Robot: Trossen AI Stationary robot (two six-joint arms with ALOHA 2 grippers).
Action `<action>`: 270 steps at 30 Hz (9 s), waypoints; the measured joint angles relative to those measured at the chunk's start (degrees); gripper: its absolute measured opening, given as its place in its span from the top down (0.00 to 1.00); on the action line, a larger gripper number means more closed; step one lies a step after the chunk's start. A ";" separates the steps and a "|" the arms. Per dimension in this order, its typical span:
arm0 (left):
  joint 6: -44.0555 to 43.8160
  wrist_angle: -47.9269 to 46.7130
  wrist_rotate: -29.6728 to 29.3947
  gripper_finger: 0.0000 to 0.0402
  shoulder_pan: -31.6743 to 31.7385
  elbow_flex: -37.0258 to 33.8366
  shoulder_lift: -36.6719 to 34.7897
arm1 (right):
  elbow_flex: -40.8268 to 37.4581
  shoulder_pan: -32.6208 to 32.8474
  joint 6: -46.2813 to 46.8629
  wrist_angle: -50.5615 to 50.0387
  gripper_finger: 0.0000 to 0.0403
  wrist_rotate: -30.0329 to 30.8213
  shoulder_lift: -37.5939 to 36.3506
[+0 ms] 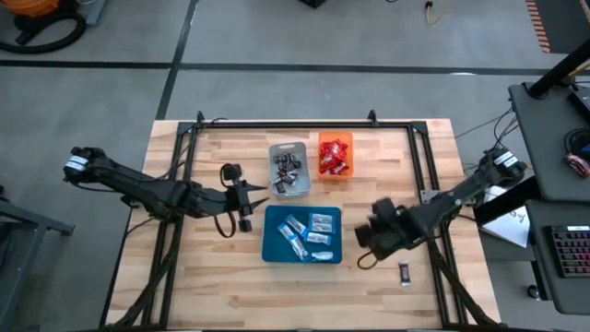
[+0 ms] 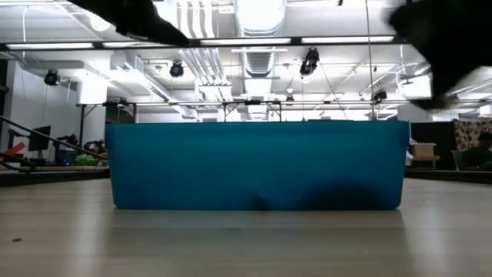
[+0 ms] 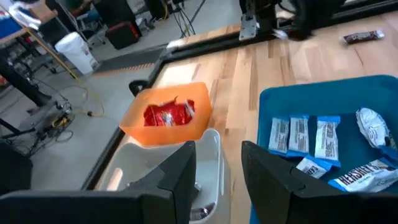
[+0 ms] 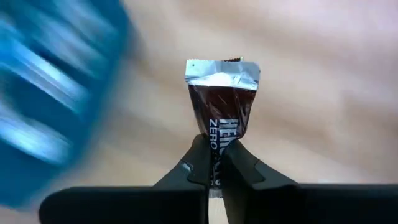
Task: Sort candy
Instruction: Put the brown chocolate bar into the gray bin, then return to Home Position
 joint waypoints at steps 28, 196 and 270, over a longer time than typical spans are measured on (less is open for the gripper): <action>-1.21 -9.79 -12.46 0.72 -0.11 -0.64 -14.10 | 5.11 -37.21 -87.97 83.67 0.96 14.22 23.90; 1.43 -7.66 30.03 0.72 7.20 -24.02 -61.39 | -41.12 -34.69 -101.57 89.74 0.64 -6.11 -30.37; -15.81 5.04 24.50 0.72 7.32 -39.02 -56.31 | -54.94 -33.84 -99.40 63.92 0.69 -30.70 -76.29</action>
